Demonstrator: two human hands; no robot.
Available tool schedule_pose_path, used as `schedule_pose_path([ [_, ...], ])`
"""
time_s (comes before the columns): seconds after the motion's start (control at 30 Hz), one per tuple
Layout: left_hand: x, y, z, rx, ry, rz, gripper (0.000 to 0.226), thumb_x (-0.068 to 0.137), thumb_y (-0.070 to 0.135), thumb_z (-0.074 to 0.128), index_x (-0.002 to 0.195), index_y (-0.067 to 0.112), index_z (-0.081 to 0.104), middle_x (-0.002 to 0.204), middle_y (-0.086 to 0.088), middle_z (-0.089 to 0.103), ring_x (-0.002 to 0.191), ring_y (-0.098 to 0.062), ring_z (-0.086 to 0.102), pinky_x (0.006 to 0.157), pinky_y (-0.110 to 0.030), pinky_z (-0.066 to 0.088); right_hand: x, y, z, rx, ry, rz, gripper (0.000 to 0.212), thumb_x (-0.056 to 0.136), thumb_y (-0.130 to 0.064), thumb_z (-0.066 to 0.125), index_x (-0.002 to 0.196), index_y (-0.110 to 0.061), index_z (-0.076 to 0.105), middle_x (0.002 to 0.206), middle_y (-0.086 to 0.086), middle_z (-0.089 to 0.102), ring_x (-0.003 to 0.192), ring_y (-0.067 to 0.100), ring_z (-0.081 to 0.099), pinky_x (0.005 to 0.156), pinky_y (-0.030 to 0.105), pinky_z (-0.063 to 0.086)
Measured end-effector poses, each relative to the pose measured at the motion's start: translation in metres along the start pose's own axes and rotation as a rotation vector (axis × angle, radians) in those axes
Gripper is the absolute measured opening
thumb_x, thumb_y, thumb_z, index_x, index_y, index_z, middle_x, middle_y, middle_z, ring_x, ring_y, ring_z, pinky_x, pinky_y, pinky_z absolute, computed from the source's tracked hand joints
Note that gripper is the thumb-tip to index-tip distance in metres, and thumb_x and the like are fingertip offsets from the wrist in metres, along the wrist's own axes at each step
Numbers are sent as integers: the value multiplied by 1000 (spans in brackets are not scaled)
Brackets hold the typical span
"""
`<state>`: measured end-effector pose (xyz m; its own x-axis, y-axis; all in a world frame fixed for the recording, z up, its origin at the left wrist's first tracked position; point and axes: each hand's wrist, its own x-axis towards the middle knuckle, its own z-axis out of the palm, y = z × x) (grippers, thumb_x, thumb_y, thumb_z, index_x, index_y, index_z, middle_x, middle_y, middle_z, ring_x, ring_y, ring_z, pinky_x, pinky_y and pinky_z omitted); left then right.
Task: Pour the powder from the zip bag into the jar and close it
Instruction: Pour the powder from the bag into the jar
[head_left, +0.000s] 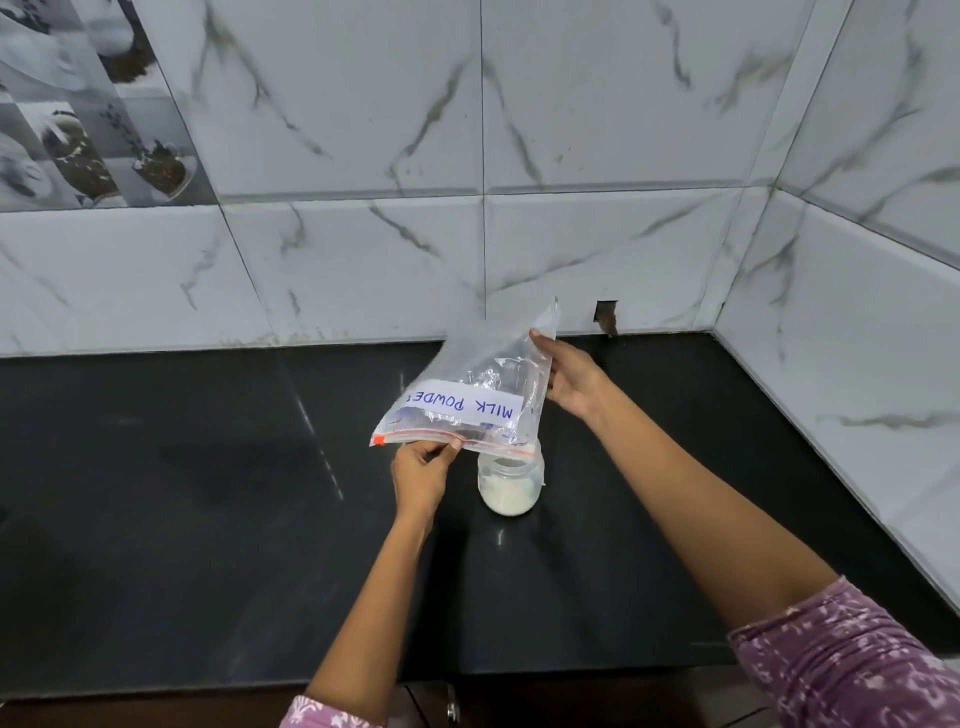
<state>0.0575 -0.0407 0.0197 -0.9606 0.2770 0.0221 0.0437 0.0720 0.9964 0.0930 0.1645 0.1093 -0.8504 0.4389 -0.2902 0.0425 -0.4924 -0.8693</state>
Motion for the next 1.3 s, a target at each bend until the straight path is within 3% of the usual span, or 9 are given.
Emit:
schedule_pose_path([
  [0.17,4,2,-2,40,14,5,14,81,16,72,93,8,75,89,-4,75,87,-16,69,76,-33,53,-17,-40,0,-122,-2,-203,37,78,-23,75,109,-9,59,103,7,70,95,24,67,83,40,56],
  [0.3,8,1,-2,64,9,21,11,81,16,73,90,9,76,86,-2,75,87,-16,69,70,-27,51,-40,-64,3,-324,78,-402,48,71,-19,81,114,-16,61,97,3,71,83,13,71,67,27,57],
  [0.53,6,8,2,81,-3,52,12,81,14,72,89,7,75,83,-4,74,78,-12,65,67,-21,46,-72,-102,5,-885,117,-516,16,76,-6,62,86,-18,66,69,-1,66,52,1,56,44,11,40],
  [0.63,4,9,3,64,-7,58,13,81,14,72,88,4,75,81,-10,73,70,-11,60,63,-22,44,-78,-108,12,-993,128,-503,5,77,-17,67,81,-18,65,62,-9,62,52,0,53,45,10,38],
  [0.73,2,9,5,26,-9,36,14,82,14,72,90,4,74,84,-13,74,69,-11,59,65,-25,46,-82,-106,17,-1051,101,-560,18,72,-25,79,69,-16,65,44,-15,50,45,-1,46,46,11,33],
  [0.87,-1,8,5,-125,-2,-35,11,84,11,68,94,9,72,91,-7,72,86,-14,65,80,-27,48,-88,-106,20,-987,22,-619,16,69,-10,81,72,-10,65,55,2,59,51,2,51,51,15,38],
  [1.0,-4,9,5,-190,-45,-70,12,86,10,65,97,9,70,89,0,71,84,-7,63,79,-20,46,-87,-100,21,-956,93,-749,26,59,-10,86,63,-14,61,36,-15,50,40,-3,48,42,5,33],
  [1.2,-7,5,6,-172,6,-89,23,86,11,66,105,-1,66,100,-16,62,90,-18,55,87,-31,44,-90,-87,24,-1151,85,-816,42,43,-22,93,65,-15,58,63,2,61,55,7,48,56,24,39],
  [1.3,-10,7,6,-196,4,-98,17,86,10,66,101,4,67,104,-16,61,96,-19,56,92,-33,43,-92,-86,23,-1170,101,-842,46,43,-22,93,69,-17,55,62,-5,56,56,4,49,56,25,40],
])
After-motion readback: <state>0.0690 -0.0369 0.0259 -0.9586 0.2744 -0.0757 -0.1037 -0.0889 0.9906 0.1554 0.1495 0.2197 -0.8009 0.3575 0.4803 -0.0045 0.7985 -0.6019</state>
